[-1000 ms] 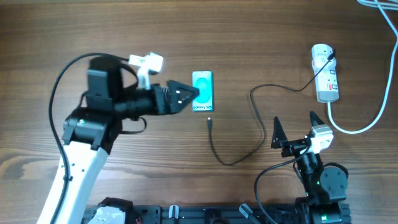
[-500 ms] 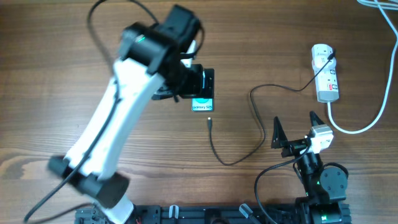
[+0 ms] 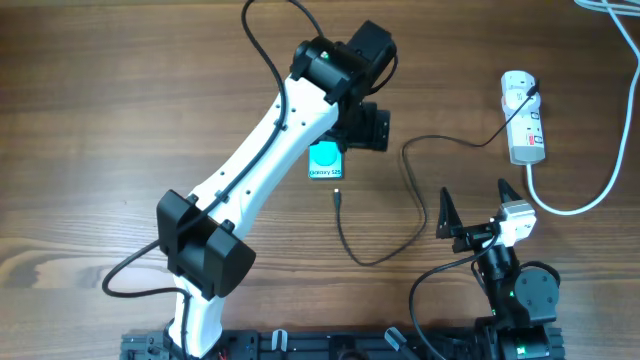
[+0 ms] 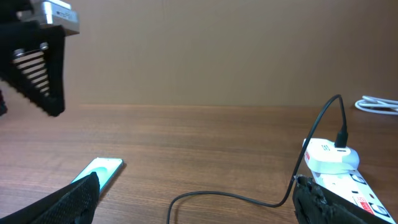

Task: Plug charger to phone and switch on socket
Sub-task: 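Move the left gripper forward over the Galaxy S25 phone, then lower the open left gripper down onto the phone's top edge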

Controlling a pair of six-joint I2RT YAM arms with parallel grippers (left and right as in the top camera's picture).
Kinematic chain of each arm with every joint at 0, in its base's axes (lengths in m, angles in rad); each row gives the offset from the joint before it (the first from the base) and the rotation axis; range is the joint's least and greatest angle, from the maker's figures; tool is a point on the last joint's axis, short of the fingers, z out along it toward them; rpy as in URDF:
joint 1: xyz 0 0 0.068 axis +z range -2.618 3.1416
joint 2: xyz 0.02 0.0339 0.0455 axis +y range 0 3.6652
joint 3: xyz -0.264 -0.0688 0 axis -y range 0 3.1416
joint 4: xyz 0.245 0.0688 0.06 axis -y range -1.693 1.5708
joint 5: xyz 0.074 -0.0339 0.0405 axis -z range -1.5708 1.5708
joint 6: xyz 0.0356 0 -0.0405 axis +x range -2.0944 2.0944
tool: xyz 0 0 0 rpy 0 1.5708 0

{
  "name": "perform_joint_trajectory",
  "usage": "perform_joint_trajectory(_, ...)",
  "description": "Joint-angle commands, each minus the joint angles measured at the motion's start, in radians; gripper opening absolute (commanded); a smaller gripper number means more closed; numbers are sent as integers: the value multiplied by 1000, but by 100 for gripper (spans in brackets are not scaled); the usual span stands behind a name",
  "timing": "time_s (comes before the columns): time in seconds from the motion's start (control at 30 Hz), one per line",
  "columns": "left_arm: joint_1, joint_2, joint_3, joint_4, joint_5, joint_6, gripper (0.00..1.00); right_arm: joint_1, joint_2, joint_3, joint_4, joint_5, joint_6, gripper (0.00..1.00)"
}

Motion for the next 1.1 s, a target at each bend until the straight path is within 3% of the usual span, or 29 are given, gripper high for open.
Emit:
perform_joint_trajectory(0.0,-5,-5,18,22,-21,-166,100,-1,-8,-1,3,9,-9,100)
perform_joint_trajectory(0.43,-29,173,18,65,-25,-166,100,-1,-8,-1,3,9,-9,100)
perform_joint_trajectory(1.07,-27,237,17,106,-25,-166,100,-1,-8,-1,3,9,-9,100)
